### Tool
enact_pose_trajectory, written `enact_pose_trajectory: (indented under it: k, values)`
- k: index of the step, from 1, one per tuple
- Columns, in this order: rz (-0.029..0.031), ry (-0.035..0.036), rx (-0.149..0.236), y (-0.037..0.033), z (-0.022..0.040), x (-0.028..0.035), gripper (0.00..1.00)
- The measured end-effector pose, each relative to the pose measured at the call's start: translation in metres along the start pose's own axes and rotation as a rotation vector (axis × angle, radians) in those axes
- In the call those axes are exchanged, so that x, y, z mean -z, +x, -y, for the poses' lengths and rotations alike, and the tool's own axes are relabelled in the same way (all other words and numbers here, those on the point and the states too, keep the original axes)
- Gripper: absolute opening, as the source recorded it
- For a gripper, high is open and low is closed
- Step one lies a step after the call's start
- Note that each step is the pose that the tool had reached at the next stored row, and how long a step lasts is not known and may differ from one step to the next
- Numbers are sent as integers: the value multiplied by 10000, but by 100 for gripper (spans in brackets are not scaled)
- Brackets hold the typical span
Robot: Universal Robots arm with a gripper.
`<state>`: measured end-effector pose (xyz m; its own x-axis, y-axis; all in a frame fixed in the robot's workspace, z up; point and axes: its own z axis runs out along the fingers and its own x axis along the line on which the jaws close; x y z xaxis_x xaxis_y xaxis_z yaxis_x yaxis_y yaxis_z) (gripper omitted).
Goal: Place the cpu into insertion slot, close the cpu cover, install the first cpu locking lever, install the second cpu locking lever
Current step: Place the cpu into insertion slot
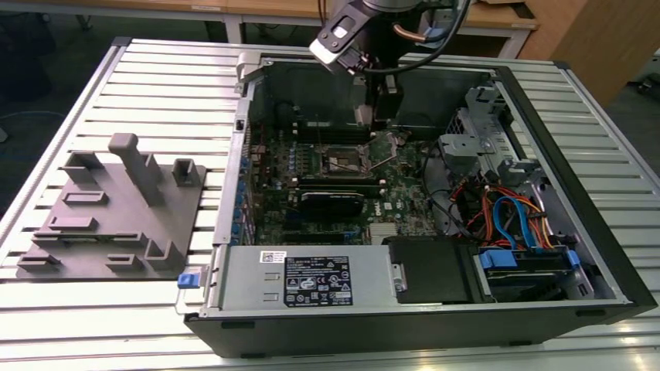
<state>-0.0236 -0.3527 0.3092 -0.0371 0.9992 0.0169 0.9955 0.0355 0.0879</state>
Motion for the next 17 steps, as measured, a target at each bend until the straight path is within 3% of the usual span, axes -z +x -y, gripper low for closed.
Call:
enact_pose_trajectory:
  k: [17]
  values:
    - [10,0,-2,-3,14,-172,55]
